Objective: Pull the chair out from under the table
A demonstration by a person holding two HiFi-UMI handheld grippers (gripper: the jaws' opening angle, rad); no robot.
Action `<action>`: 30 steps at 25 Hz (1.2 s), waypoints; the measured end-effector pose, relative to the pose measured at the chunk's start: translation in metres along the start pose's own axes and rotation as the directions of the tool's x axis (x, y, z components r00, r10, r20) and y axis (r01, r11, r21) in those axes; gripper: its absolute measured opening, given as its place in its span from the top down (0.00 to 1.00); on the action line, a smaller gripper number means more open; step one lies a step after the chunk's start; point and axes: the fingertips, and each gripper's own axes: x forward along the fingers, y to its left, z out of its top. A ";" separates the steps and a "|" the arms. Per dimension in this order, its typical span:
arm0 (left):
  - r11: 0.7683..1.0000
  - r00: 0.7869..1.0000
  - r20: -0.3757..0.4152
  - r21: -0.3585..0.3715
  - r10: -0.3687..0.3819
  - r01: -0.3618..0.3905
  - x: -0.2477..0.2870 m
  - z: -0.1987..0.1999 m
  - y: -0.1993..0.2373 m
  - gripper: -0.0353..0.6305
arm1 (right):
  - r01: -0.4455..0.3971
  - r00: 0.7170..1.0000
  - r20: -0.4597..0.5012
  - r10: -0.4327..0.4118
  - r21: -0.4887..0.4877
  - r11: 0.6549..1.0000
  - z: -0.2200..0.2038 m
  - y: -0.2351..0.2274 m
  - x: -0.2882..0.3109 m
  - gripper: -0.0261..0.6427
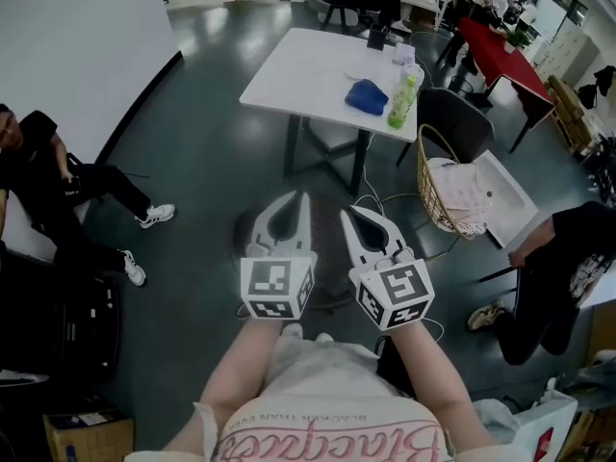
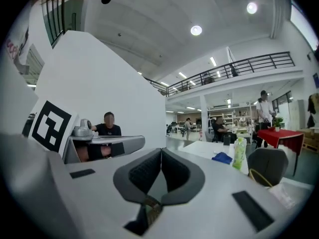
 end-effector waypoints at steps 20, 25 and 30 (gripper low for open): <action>0.948 0.974 0.097 0.265 -0.207 0.175 0.007 0.048 -0.059 0.94 | 0.129 0.985 0.129 -0.118 -0.083 0.988 0.044 -0.010 -0.019 0.96; 0.943 0.971 0.095 0.277 -0.219 0.186 0.007 0.049 -0.060 0.94 | 0.137 0.984 0.130 -0.125 -0.090 0.986 0.045 -0.010 -0.018 0.96; 0.942 0.971 0.095 0.280 -0.220 0.186 0.008 0.049 -0.059 0.94 | 0.143 0.984 0.125 -0.130 -0.096 0.985 0.045 -0.011 -0.017 0.96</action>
